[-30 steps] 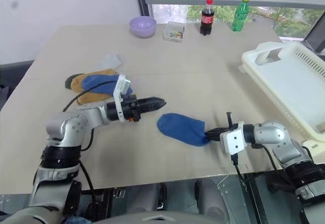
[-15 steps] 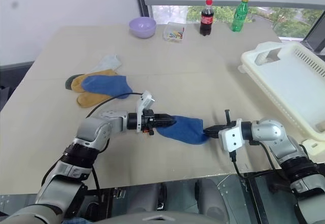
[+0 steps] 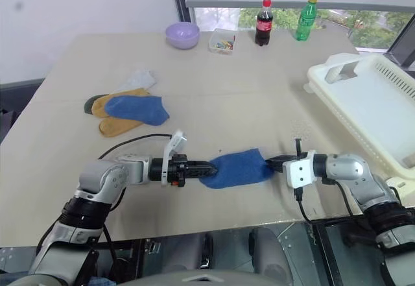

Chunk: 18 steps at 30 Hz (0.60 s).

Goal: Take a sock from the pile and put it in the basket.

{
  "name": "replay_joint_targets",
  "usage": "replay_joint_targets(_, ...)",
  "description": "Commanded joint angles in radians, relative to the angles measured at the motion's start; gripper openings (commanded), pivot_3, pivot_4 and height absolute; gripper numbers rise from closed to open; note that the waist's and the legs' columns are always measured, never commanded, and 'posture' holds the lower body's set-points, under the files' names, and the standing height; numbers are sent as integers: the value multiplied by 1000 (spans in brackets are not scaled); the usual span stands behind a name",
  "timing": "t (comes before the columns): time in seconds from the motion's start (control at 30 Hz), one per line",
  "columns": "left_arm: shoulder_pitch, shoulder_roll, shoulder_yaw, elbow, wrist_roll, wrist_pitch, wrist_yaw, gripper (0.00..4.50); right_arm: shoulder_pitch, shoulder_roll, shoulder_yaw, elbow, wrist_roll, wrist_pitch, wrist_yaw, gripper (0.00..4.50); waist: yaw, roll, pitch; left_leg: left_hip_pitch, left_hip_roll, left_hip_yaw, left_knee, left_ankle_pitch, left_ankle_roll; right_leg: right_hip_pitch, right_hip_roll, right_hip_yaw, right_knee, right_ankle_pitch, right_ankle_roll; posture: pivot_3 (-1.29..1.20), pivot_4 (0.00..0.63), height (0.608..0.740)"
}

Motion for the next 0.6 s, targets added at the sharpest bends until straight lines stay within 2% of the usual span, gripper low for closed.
replay_joint_targets(0.03,-1,-10,25,-20,-6,-15,21,1398,40,-28,-41,-79,21,86,-7,2105,0,0,0,0,0,0,0,0,0,0,0,0,1,0,0,0,150,740)
replay_joint_targets(0.13,1,-15,30,-22,-15,-7,31,1398,88,-91,-77,-162,-7,234,0,3497,2,0,0,1,0,0,1,0,0,0,0,0,2,0,0,0,150,740)
replay_joint_targets(0.2,8,-17,38,-26,-18,-14,36,1398,135,-124,-115,-234,58,323,23,4307,7,0,0,1,0,0,1,0,0,0,0,0,2,0,0,0,150,740)
replay_joint_targets(0.33,26,-22,87,-51,-32,-55,48,1398,258,-159,-233,-412,294,575,53,4414,8,0,0,0,0,-1,1,0,0,0,0,0,1,0,0,0,150,740)
replay_joint_targets(0.47,27,-66,193,-56,-35,-123,130,1398,328,-112,-346,-570,527,765,11,4414,2,0,0,0,0,0,1,0,0,-1,0,0,2,0,0,0,150,740)
replay_joint_targets(0.6,17,-119,254,-16,109,-368,275,1398,358,-24,-415,-682,672,872,-77,4414,2,0,0,1,0,-2,2,0,0,0,0,-1,3,0,0,0,150,740)
